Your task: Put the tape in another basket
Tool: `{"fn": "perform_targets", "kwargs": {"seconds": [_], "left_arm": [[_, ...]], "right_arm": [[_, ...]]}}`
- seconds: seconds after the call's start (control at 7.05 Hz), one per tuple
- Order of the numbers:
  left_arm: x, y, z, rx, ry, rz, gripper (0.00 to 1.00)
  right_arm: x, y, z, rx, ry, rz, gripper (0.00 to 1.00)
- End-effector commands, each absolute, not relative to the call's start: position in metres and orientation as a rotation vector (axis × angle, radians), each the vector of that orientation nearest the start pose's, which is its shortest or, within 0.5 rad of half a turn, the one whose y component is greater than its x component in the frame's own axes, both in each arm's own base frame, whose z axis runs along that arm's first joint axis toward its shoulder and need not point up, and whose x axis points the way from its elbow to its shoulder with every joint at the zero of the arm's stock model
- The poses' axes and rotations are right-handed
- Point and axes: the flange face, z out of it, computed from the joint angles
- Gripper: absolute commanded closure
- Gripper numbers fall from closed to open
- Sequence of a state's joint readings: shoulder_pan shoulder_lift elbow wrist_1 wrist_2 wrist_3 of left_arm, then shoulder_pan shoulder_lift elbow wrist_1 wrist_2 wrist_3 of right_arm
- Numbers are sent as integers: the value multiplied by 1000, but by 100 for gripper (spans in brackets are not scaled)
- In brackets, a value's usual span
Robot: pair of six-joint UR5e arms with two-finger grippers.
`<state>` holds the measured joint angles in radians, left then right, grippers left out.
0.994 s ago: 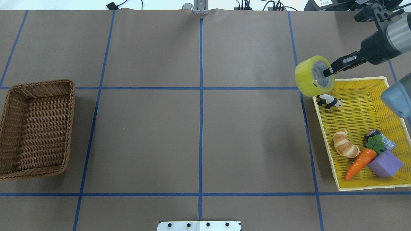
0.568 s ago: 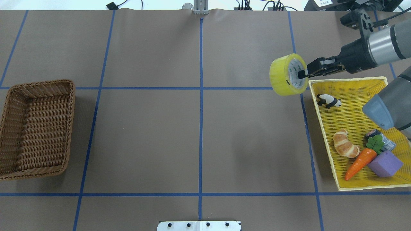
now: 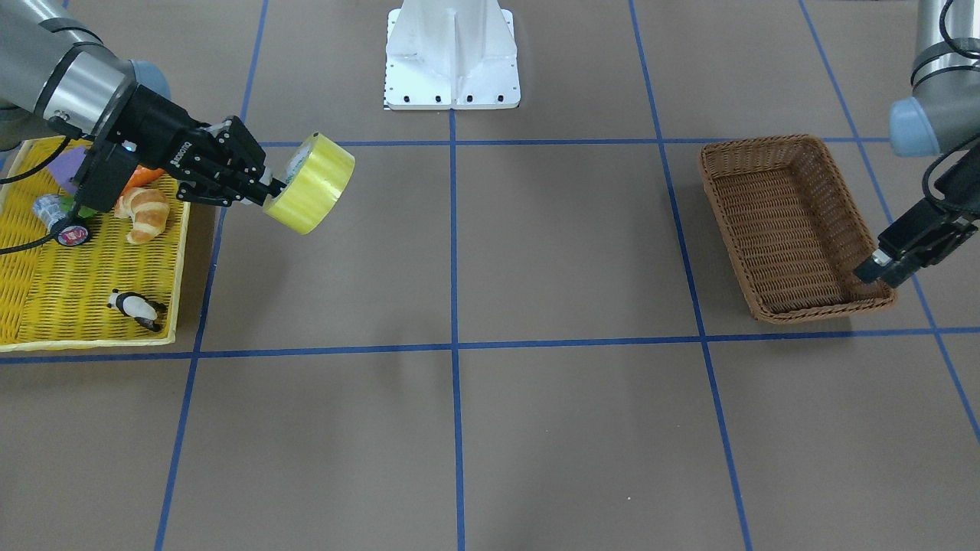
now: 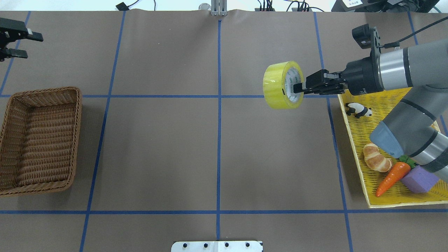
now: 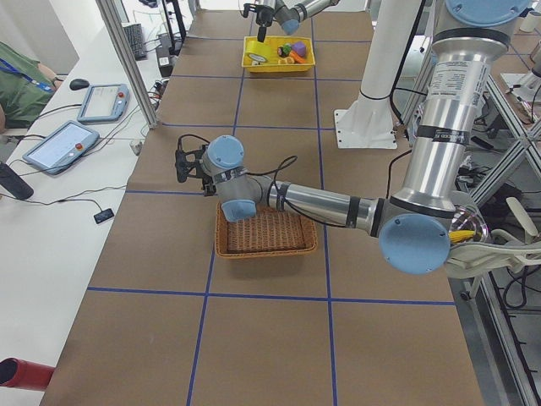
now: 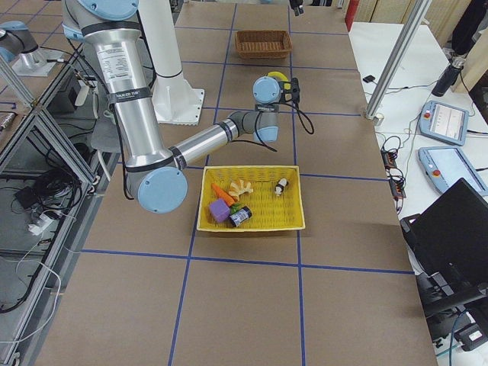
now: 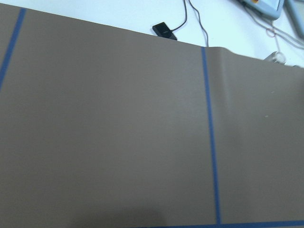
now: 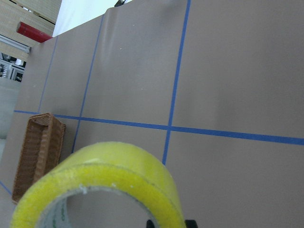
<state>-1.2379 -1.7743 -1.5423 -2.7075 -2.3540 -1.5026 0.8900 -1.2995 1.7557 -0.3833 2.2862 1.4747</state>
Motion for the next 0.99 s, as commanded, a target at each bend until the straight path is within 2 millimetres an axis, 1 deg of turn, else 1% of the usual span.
{"fn": "perform_targets", "kwargs": {"seconds": [0.0,0.14,0.28,0.43,0.57,0.71,0.85], "left_arm": [[161,-531,380,46,1648,-539,2],[164,-526,348,-62,1765,-576,2],[174,-515,324,-139,1856,-553,2],[192,-502,307,-130,1928,-479,2],[219,-488,278,-111,2007,-400,3],[236,-479,249,-97,2076,-353,3],[257,-462,222,-105,2146,-327,3]], "right_arm": [[-291,-447,255,187,-1731,60,100],[-293,-444,236,154,-1790,69,100],[-296,-437,225,128,-1835,60,100],[-307,-426,221,146,-1887,53,100],[-327,-409,217,156,-1950,64,100],[-337,-397,215,165,-1995,57,100],[-344,-389,213,168,-2026,44,100]]}}
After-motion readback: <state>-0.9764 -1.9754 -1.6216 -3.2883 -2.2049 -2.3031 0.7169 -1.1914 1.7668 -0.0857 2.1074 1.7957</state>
